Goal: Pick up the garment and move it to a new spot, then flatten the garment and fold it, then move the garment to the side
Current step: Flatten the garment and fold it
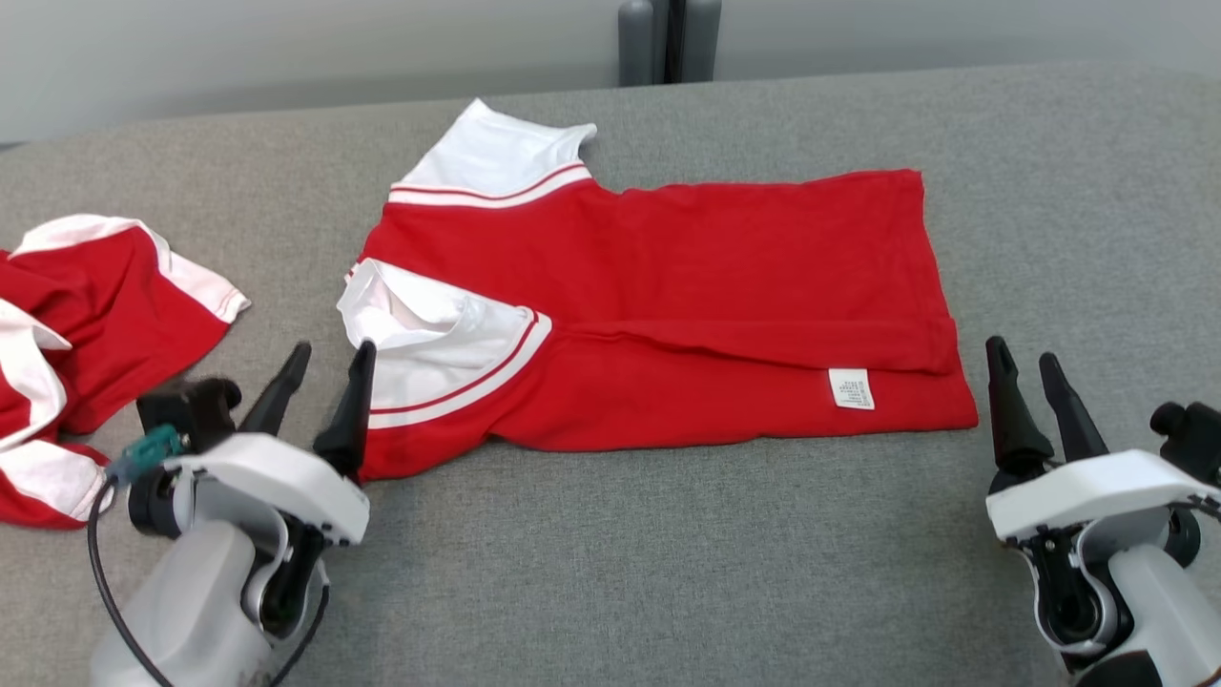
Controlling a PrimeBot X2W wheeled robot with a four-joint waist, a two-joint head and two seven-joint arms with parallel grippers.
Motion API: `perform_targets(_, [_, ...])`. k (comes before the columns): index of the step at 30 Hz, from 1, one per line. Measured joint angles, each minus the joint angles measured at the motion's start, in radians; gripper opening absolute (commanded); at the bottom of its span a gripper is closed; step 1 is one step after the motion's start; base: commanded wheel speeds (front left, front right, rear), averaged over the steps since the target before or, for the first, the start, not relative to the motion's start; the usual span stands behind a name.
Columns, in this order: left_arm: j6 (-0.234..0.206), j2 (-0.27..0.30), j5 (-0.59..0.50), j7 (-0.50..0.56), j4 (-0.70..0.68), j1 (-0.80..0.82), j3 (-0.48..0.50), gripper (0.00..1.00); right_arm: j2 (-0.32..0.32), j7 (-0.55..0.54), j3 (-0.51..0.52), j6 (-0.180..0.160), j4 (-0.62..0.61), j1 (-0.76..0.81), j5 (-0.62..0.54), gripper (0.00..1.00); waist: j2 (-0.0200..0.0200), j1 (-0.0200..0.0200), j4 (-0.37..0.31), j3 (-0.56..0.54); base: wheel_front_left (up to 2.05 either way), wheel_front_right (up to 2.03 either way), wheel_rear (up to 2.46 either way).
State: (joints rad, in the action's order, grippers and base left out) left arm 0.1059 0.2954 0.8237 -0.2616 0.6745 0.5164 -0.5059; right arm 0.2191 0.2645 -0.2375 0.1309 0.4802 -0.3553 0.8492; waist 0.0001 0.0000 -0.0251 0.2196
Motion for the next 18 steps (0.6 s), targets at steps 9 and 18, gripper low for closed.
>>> perform_targets(9, [-0.011,-0.004,-0.013,0.001,-0.042,-0.148,0.031,1.00,0.005,0.000,-0.026,0.000,0.022,0.077,-0.016,1.00,0.0000,0.0000,-0.002,-0.049,0.00,0.00,0.00])
perform_targets(18, [-0.045,-0.022,-0.008,0.046,-0.023,-0.143,0.018,1.00,0.000,0.000,-0.069,0.000,0.162,-0.004,-0.043,1.00,0.0000,0.0000,0.011,-0.007,0.00,0.00,0.00])
